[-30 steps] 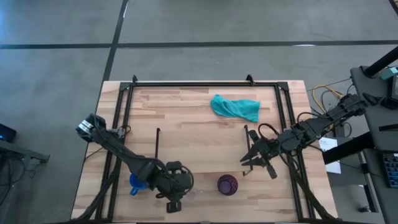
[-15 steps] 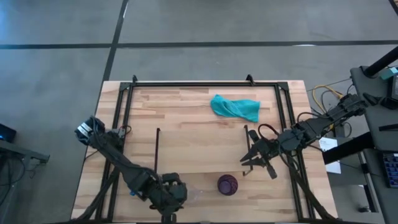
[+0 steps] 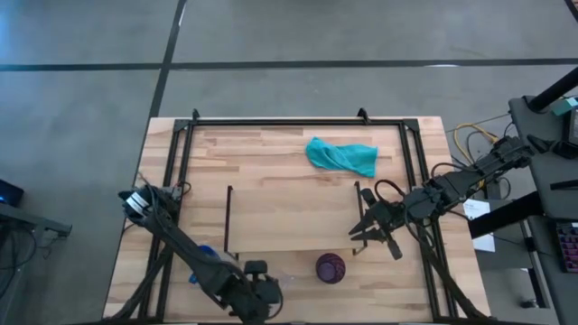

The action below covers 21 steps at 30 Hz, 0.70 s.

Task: Stack small to large cups/mugs on shelf
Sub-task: Put the transparent mug on the shelf

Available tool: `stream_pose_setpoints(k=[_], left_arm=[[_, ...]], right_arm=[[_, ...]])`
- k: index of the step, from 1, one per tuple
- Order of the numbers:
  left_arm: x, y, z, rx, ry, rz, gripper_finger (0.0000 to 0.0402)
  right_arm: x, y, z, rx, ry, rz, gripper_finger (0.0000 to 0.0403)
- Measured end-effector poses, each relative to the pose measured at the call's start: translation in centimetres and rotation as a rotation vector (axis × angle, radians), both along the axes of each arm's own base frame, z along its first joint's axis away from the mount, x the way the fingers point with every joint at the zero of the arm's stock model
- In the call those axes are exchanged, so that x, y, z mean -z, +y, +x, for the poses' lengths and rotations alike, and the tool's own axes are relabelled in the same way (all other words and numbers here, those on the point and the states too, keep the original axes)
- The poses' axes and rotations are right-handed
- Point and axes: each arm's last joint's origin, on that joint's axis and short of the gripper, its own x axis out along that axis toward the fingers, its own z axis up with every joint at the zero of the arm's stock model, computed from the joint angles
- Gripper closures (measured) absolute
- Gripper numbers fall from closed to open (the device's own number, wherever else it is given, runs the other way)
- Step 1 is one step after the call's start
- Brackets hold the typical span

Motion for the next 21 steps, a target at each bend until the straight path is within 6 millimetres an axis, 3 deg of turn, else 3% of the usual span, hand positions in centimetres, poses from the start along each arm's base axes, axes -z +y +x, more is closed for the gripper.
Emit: stream_pose_setpoints(k=[21], left_arm=[[0.1,1.9,1.6,0.108,0.019,0.178,0.0324]], right_arm=[[0.0,0.0,0.0,0.000,0.000,-0.001,0.0344]])
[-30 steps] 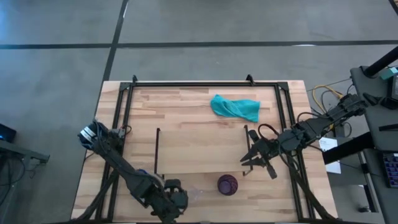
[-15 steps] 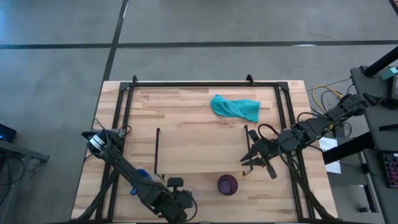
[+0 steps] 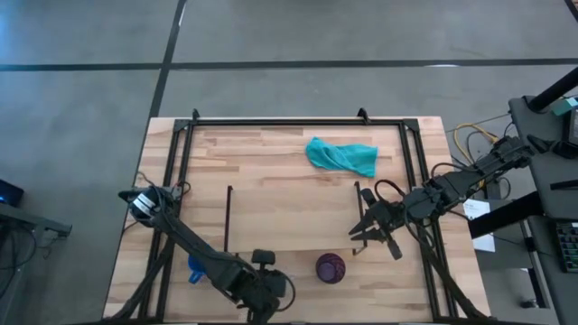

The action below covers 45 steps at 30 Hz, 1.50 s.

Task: Stack small to large cups/mugs on shelf
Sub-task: Put the transparent mug on the shelf

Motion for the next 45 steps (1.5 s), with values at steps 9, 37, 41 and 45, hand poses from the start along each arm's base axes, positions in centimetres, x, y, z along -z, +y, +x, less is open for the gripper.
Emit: stream_pose_setpoints(k=[9,37,41,45], left_arm=[[0.0,-0.3,0.2,0.061,-0.004,-0.032,0.0324],[1.7,-0.1,0.1,0.071,0.030,-0.047,0.0324],[1.8,0.0,0.1,0.069,0.035,-0.043,0.0324],[2.2,0.1,0.0,0.070,0.039,-0.039,0.0324]], right_arm=[[0.0,0.0,0.0,-0.001,0.000,-0.003,0.0344],[0.1,0.0,0.0,-0.004,0.003,-0.013,0.0344],[0.1,0.0,0.0,-0.004,0.003,-0.013,0.0344],[0.1,0.0,0.0,-0.004,0.003,-0.013,0.0344]])
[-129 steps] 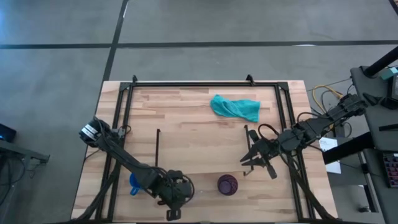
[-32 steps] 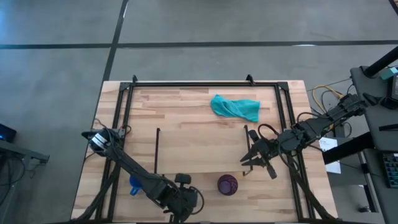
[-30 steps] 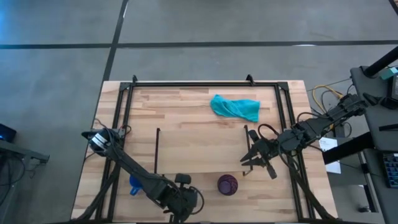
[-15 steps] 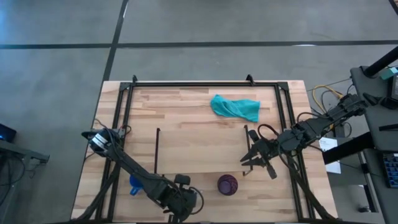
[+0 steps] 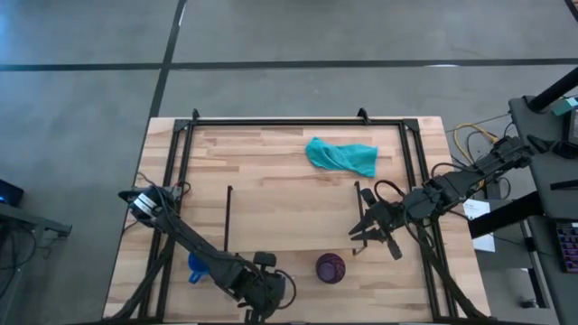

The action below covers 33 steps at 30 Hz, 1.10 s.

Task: Stack small to large cups/mugs on shelf
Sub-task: Put the transparent mug on the shelf

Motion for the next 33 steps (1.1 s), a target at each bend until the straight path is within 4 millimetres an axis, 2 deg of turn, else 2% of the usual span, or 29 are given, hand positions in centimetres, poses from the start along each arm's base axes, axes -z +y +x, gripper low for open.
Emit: stream_pose_setpoints(k=[10,17,20,24,28,33], left_arm=[[0.6,-0.1,0.2,-0.001,-0.031,-0.024,0.0327],[1.1,0.1,0.0,-0.001,-0.016,-0.014,0.0392],[0.7,0.0,0.1,-0.002,-0.023,-0.019,0.0396],[-0.7,-0.1,0.3,-0.001,-0.054,-0.045,0.0400],[-3.2,-0.2,0.4,0.004,-0.087,-0.072,0.0401],[-5.9,0.4,-0.4,0.009,0.003,-0.005,0.0401]], right_arm=[[0.0,0.0,0.0,0.000,0.000,0.001,0.0344],[0.0,0.0,0.0,0.000,0.000,0.001,0.0344],[0.0,0.0,0.0,0.000,0.000,0.000,0.0344],[0.0,0.0,0.0,0.000,0.000,0.000,0.0344],[0.0,0.0,0.0,-0.002,-0.003,-0.007,0.0344],[0.0,0.0,0.0,-0.005,-0.006,-0.014,0.0344]])
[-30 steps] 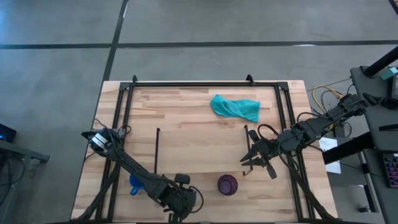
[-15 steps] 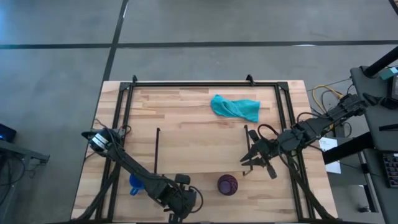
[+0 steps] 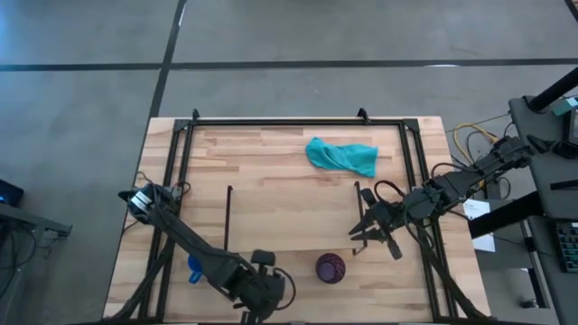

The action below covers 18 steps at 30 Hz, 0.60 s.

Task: Stack small to large cups/mugs on shelf
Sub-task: Put the transparent mug on the shelf

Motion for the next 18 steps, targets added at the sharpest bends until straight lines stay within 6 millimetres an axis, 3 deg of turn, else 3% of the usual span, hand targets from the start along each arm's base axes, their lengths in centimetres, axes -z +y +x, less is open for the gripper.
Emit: stream_pose_setpoints(k=[5,13,18], left_arm=[[-2.7,0.9,-0.8,-0.007,0.063,0.047,0.0401],[-7.8,2.3,-0.6,-0.072,-0.019,-0.025,0.0401],[-10.0,4.1,-1.1,-0.127,-0.053,0.014,0.0401]], right_arm=[[0.0,0.0,0.0,-0.001,-0.001,-0.002,0.0344],[0.0,0.0,0.0,0.000,-0.001,-0.002,0.0344],[0.0,0.0,0.0,-0.005,-0.007,-0.014,0.0344]])
